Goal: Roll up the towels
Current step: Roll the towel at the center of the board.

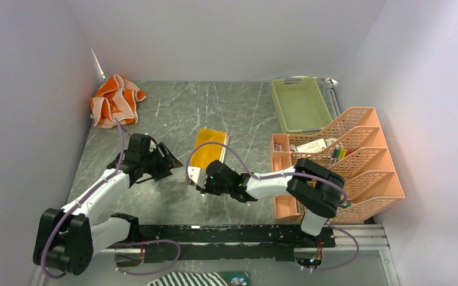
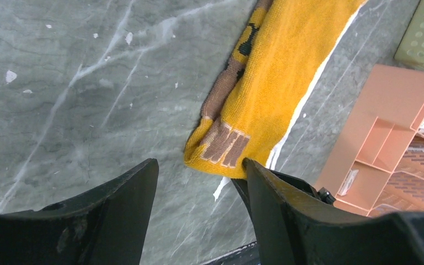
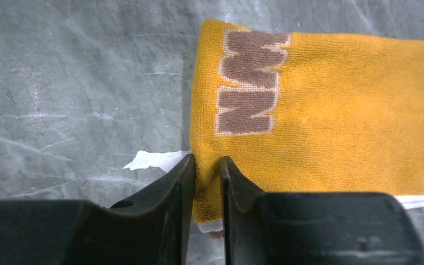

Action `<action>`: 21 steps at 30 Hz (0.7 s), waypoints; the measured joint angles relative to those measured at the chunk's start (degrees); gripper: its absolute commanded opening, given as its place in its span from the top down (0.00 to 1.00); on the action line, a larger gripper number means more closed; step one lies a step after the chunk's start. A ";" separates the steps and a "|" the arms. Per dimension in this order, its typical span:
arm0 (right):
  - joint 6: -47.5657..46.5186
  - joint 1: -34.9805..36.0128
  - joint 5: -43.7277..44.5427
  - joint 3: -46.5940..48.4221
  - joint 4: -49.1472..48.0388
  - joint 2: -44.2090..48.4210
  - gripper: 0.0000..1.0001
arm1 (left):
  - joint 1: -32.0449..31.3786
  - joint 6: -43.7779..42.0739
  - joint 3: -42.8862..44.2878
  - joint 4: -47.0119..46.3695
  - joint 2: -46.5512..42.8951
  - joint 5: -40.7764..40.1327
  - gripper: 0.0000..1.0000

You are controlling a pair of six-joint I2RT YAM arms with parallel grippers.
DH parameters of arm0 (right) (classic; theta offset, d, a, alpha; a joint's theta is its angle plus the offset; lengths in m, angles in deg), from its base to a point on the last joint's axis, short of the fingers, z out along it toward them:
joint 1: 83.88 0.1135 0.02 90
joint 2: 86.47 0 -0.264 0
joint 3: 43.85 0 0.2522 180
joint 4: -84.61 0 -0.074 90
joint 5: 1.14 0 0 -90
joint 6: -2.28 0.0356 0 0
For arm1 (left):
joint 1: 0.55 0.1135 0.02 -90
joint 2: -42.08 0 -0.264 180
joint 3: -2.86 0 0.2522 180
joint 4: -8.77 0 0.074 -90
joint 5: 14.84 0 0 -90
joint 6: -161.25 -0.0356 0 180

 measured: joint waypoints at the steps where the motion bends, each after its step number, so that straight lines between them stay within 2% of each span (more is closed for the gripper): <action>1: 0.61 0.00 0.00 0.00 0.04 -0.04 0.96 | 0.02 -0.31 0.15 0.22 0.00 0.39 0.30; 2: 1.29 -0.02 -0.02 0.04 0.22 -0.11 1.00 | 0.04 -0.87 0.50 0.57 0.00 0.72 0.30; 10: 8.41 -1.31 -4.26 7.02 10.58 -1.86 1.00 | 0.04 -3.52 2.16 1.92 -5.22 1.31 0.30; 16: 17.84 -4.52 -18.84 6.95 14.27 -0.83 1.00 | 0.07 -4.11 0.42 1.46 -8.94 6.21 0.34; 21: 27.58 -12.46 -31.54 5.01 13.97 -0.92 1.00 | 0.07 -4.85 -1.03 1.68 -9.73 8.83 0.38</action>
